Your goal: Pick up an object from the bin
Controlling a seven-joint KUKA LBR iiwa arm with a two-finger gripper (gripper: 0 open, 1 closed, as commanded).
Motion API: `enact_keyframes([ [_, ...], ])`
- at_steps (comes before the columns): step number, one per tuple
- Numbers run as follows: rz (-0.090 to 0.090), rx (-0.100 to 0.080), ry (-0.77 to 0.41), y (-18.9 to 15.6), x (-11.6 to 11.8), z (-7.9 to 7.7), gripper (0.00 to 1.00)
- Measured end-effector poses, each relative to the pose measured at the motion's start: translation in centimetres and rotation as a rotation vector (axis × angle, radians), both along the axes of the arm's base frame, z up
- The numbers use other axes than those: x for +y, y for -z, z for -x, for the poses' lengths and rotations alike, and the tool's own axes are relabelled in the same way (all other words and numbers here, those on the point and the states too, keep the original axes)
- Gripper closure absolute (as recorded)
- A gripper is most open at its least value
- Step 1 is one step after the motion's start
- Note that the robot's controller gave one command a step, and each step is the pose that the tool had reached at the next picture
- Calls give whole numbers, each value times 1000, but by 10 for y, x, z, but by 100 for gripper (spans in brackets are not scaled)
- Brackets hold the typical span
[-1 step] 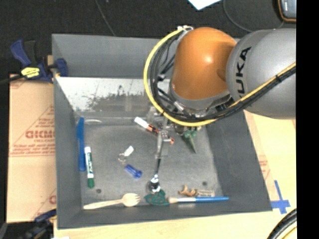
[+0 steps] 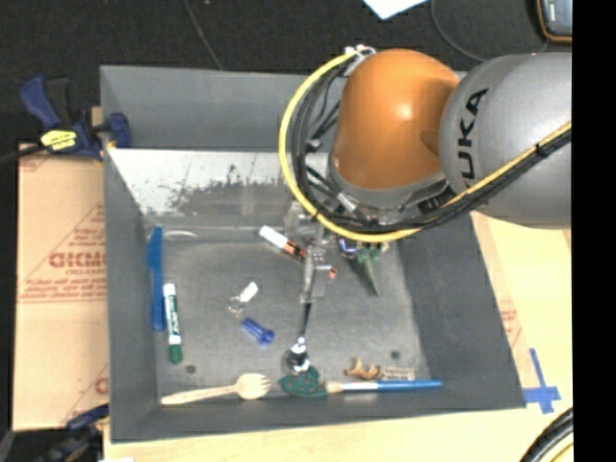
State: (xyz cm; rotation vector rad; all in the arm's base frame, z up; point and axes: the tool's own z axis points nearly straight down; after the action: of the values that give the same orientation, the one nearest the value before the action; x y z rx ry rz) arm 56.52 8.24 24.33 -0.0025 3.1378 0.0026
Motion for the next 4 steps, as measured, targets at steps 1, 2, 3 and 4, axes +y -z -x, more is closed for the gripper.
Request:
enact_keyframes([
  [1, 2, -4, -325, 105, 17, -29, 0],
  [2, 3, -9, -591, 172, 27, -35, 0],
  [3, 6, -10, -669, 172, 32, -34, 0],
  [4, 2, -12, -595, 171, 27, -36, 0],
])
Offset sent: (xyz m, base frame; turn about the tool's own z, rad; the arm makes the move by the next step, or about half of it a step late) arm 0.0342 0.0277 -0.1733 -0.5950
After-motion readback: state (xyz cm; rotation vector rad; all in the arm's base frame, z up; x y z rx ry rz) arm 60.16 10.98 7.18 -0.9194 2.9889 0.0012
